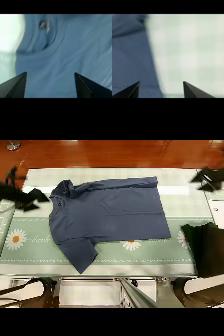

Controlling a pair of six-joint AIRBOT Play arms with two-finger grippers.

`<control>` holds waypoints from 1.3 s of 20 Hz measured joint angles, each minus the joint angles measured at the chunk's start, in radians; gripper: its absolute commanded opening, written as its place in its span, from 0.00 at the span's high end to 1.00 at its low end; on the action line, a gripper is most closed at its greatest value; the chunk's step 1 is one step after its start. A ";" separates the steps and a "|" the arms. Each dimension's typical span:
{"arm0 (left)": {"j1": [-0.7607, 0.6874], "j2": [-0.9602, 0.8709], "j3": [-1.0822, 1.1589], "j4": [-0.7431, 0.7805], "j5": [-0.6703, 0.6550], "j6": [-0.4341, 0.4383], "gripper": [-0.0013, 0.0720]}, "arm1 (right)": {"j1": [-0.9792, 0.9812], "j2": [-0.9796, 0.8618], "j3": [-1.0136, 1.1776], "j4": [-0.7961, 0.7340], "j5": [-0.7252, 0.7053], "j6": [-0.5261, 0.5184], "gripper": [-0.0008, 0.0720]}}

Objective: Fold the shirts.

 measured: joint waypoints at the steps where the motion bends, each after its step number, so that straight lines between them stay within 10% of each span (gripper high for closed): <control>1: 0.032 0.043 -0.089 0.001 -0.013 0.002 0.02 | -0.037 0.058 -0.092 0.002 -0.022 -0.001 0.15; 14: 0.223 0.293 -0.814 -0.449 0.193 0.240 0.03 | -0.043 0.468 -0.877 0.092 -0.306 -0.154 0.15; 15: 0.203 0.293 -0.826 -0.487 0.227 0.263 0.19 | -0.025 0.470 -0.885 0.094 -0.309 -0.157 0.15; 16: 0.179 0.293 -0.833 -0.511 0.269 0.285 0.68 | -0.010 0.472 -0.892 0.096 -0.315 -0.159 0.15; 17: 0.159 0.291 -0.839 -0.521 0.308 0.302 0.95 | -0.003 0.474 -0.895 0.096 -0.322 -0.160 0.15; 26: 0.105 0.295 -0.818 -0.597 0.275 0.404 0.96 | -0.008 0.462 -0.958 0.005 -0.233 -0.114 0.15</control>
